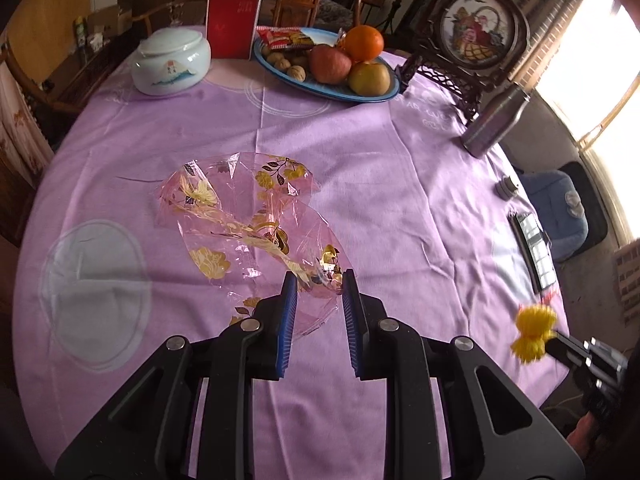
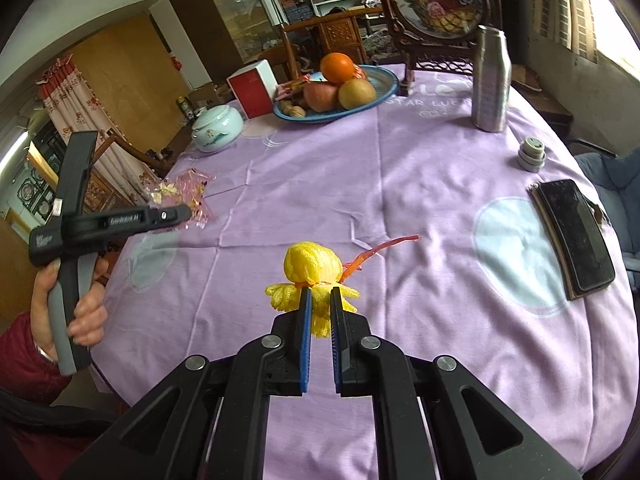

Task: Collect trash
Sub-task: 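Carry the pink wrapper and yellow chick with both tools to the red basket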

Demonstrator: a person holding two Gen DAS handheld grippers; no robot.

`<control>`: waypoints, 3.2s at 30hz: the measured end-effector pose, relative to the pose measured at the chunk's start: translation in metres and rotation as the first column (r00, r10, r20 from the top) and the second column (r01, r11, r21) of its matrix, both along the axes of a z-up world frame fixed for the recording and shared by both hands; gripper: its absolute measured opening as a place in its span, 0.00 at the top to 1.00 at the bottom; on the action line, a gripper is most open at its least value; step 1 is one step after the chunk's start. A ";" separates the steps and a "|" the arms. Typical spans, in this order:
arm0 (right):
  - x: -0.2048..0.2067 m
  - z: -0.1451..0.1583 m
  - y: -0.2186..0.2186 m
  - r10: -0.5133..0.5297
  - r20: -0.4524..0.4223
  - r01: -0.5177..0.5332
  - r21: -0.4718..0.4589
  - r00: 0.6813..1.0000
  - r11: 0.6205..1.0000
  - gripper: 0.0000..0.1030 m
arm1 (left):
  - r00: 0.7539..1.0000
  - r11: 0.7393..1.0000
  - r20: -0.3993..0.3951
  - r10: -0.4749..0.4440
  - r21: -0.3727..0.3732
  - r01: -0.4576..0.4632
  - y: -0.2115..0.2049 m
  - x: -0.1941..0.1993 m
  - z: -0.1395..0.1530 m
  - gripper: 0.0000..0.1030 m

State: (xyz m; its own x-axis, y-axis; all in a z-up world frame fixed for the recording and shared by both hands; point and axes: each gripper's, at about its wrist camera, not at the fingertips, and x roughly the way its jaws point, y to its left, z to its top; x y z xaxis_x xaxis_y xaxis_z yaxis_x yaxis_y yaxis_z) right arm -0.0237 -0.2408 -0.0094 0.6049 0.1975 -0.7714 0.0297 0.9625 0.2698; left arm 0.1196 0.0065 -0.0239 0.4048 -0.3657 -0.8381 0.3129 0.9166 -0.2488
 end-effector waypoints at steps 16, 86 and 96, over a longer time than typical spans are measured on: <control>-0.015 0.019 0.022 -0.018 0.065 0.018 0.004 0.998 1.000 0.91 | 0.993 0.997 0.087 -0.075 -0.016 0.077 0.011 -0.043 0.034 0.77; 0.017 0.019 0.342 0.851 -0.001 -0.849 0.071 0.525 0.524 0.91 | 0.377 0.381 -0.091 0.922 0.035 -0.924 0.359 -0.350 -0.012 0.77; 0.013 0.019 0.364 0.859 -0.030 -0.858 0.030 0.512 0.513 0.91 | 0.328 0.345 -0.203 0.923 0.054 -0.937 0.389 -0.350 -0.051 0.50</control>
State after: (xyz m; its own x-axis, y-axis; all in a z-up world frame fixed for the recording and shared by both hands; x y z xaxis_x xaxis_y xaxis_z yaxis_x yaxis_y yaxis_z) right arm -0.0105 0.1231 0.0094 0.1085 0.6123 -0.7831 -0.7996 0.5219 0.2973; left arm -0.2308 0.3953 -0.0754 0.3749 0.1029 -0.9213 -0.7859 0.5625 -0.2569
